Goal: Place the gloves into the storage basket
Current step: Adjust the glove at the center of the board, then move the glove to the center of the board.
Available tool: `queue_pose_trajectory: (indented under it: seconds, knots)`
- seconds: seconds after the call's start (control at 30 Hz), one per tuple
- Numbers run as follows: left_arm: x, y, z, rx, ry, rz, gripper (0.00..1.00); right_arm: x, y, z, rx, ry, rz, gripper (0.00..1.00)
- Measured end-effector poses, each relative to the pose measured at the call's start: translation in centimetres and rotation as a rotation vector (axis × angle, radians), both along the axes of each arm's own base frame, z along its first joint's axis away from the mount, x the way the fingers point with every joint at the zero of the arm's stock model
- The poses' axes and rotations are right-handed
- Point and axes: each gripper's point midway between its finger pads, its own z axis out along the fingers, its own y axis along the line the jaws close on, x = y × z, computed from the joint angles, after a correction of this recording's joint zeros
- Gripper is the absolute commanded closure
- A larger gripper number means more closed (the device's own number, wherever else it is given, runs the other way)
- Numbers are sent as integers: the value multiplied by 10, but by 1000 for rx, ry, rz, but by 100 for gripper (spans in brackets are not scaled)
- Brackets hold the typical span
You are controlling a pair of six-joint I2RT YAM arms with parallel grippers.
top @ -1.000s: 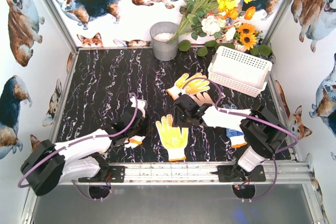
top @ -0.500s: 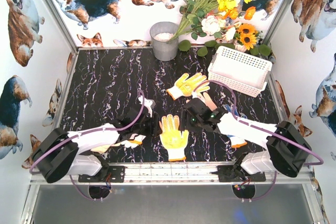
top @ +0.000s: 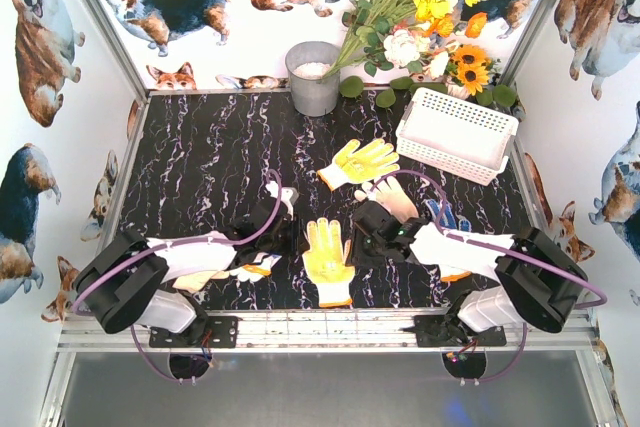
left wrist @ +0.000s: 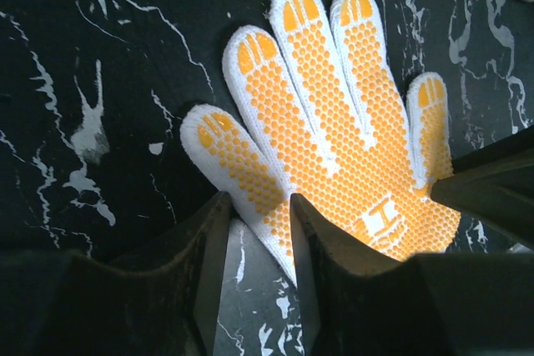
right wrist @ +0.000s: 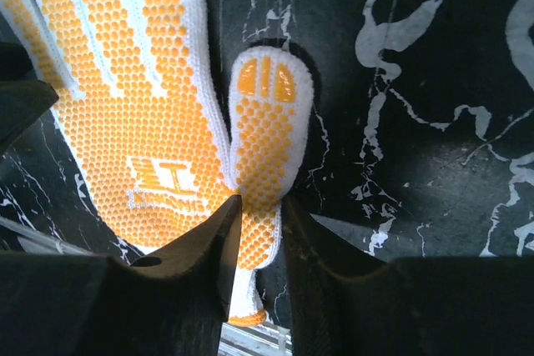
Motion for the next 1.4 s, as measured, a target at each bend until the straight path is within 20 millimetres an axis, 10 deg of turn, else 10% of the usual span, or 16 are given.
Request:
queue_pose_trajectory:
  seconds: [0.5,0.93,1.2,1.4]
  knots:
    - [22,-8,-3,-8,-47,50,79,11,-10,-2,-15,-52,-98,77]
    - [33,4,23,105,-120,24,31,16,-36,28,-57,-187,-104,39]
    - [89,-11,85,107,-245,52,37,53,-66,90,-65,-410,-138,30]
    - [128,-22,60,141,-179,81,46,62,-86,101,-89,-456,-149,29]
